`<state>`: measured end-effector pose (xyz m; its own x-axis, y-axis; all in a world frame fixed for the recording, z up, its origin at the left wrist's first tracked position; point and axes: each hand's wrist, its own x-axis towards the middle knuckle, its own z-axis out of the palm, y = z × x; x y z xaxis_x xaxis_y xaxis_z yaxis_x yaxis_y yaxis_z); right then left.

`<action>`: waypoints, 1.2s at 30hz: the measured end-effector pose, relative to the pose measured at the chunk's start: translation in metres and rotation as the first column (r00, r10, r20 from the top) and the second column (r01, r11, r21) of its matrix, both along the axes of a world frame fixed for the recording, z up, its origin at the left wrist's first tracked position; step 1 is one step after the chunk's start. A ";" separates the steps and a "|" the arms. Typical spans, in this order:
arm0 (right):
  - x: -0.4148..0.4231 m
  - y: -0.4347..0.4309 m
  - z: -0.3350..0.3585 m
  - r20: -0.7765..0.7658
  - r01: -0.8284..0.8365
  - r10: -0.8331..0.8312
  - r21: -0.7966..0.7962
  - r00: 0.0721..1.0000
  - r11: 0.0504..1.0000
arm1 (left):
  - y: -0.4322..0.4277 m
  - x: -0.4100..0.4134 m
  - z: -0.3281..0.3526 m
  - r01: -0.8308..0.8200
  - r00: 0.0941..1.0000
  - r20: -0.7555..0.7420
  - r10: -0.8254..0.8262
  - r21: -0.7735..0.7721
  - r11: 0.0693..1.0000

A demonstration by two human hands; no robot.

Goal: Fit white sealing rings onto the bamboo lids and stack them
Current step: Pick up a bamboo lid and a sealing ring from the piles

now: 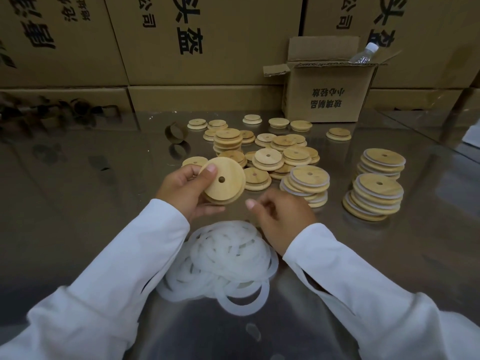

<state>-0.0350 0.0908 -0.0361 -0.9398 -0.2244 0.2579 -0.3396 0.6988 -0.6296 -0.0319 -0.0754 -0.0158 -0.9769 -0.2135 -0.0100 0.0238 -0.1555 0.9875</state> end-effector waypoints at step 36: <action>0.005 -0.001 0.014 -0.087 -0.077 0.037 -0.506 0.995 0.859 | -0.001 -0.003 -0.001 -0.086 0.996 0.018 0.085 0.095 0.992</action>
